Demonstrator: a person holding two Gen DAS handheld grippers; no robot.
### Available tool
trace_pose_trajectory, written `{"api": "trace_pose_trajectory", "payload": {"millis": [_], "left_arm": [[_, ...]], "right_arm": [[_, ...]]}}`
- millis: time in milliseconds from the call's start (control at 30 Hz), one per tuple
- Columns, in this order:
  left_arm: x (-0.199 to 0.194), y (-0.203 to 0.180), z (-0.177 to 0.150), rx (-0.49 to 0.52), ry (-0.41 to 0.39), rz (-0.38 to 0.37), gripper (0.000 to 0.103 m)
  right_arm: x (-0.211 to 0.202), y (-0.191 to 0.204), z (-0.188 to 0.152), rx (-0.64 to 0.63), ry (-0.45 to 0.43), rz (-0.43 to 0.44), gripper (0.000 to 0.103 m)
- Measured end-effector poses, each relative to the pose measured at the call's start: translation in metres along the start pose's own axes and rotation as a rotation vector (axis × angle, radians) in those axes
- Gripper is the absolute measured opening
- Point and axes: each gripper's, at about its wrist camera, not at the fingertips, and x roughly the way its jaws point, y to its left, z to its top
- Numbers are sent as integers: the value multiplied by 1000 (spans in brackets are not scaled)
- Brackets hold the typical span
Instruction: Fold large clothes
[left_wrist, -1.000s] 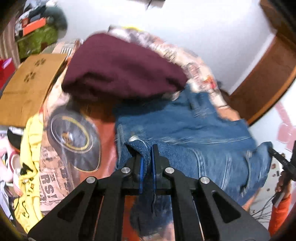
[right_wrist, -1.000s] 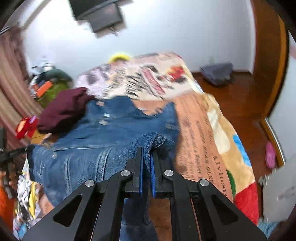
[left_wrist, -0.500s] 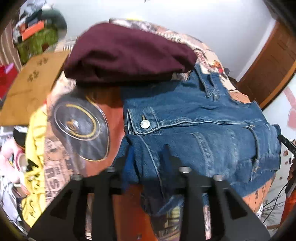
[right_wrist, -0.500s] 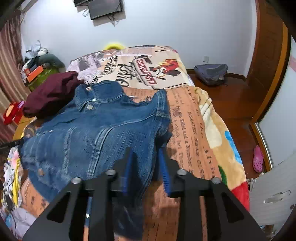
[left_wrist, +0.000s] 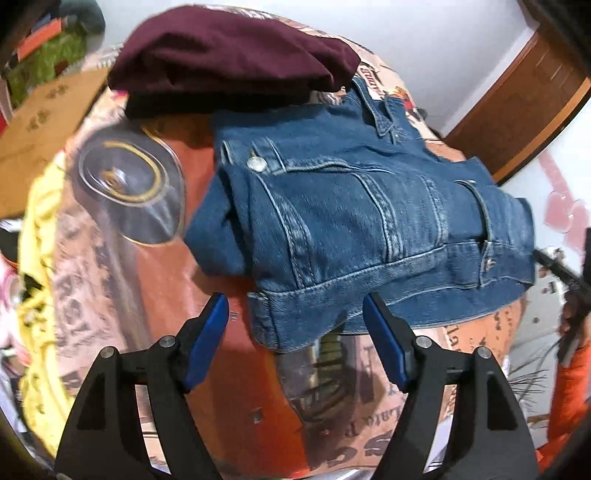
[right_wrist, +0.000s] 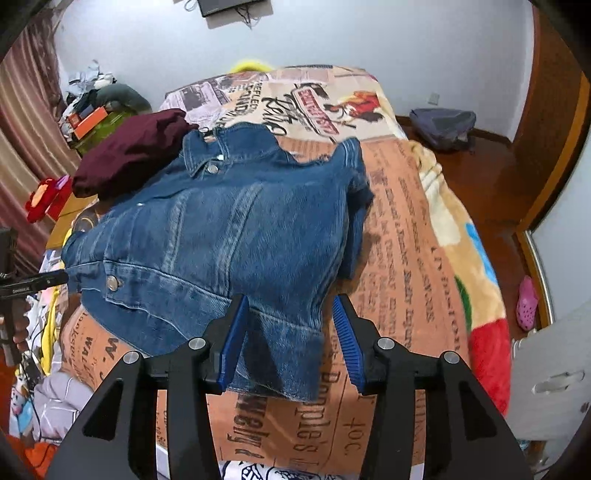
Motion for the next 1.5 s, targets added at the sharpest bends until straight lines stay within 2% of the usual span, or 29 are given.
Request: {"api": "trace_pose_trajectory", "payload": {"millis": [133, 267, 333, 400, 433, 500, 600, 667, 767, 933, 1067, 1167, 1233, 1300, 1400, 1433, 1500], "left_arm": [[8, 5, 0, -21, 15, -59, 74], [27, 9, 1, -53, 62, -76, 74], [34, 12, -2, -83, 70, -89, 74], [33, 12, -6, -89, 51, -109, 61], [31, 10, -7, -76, 44, -108, 60], [23, 2, -10, -22, 28, -82, 47], [1, -7, -11, 44, 8, -104, 15], [-17, -14, -8, 70, -37, -155, 13], [-46, -27, 4, 106, -125, -193, 12], [-67, -51, 41, 154, -193, -259, 10], [-60, -61, 76, 193, -214, -225, 10], [-46, -49, 105, 137, -221, -183, 10], [-36, -34, 119, 78, -228, -161, 10], [-16, -11, 131, 1, -202, -113, 11], [17, 6, 136, -86, -133, -73, 18], [24, 7, 135, -88, -113, -45, 18], [39, 3, 131, -44, -82, 57, 19]], "right_arm": [[23, 2, -7, 1, 83, 14, 44], [26, 4, -8, 15, 58, 26, 58], [26, 5, -10, 33, 43, 29, 58], [23, 5, -14, 38, 19, 28, 57], [21, 5, -15, 41, 10, 37, 54], [14, 4, -17, 54, -23, 44, 33], [4, 1, -11, 88, -47, 106, 17], [-6, 2, -5, 95, -73, 151, 15], [-19, 13, 11, 71, -115, 198, 14], [-24, 25, 55, 75, -179, 234, 13], [-22, 20, 91, 99, -232, 236, 12], [-17, 10, 116, 127, -261, 208, 12], [-6, 1, 130, 146, -274, 138, 12], [15, -12, 138, 183, -234, 90, 14], [62, -34, 139, 270, -92, 95, 17], [71, -39, 136, 291, -69, 49, 17], [76, -49, 130, 318, -72, -36, 22]]}}
